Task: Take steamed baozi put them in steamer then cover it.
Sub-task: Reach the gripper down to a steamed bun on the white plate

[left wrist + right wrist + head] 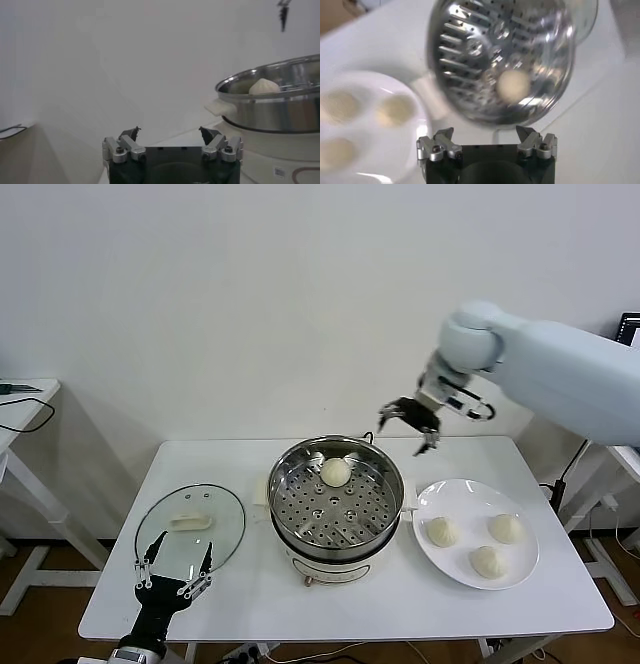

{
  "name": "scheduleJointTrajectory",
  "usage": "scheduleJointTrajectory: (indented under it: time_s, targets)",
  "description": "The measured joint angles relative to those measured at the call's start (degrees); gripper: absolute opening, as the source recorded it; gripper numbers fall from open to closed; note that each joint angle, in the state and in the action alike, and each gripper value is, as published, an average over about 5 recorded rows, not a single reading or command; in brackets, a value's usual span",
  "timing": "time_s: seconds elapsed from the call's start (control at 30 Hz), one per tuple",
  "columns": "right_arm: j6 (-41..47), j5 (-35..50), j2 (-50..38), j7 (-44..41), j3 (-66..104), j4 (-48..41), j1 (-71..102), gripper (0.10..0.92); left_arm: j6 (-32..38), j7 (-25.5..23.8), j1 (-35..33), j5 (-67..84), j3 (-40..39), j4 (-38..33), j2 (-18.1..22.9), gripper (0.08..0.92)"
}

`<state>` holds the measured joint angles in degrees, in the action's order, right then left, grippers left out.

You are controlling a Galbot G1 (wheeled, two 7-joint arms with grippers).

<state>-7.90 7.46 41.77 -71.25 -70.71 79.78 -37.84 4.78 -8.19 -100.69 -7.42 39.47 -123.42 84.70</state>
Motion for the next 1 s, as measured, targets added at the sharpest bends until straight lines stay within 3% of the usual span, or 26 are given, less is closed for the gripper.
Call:
scheduleJointTrajectory:
  time_s: [0.4, 1.0]
  targets:
    - [14.8, 0.6, -7.3, 1.0, 5.6, 0.1, 12.1, 0.823, 0.2, 0.0, -0.1, -0.4, -0.8, -0.5, 0.3, 0.823]
    - [20.7, -4.2, -6.3, 5.5, 18.0, -5.8, 31.1, 0.823, 0.2, 0.1, 0.1, -0.4, -0.7, -0.3, 0.4, 0.823]
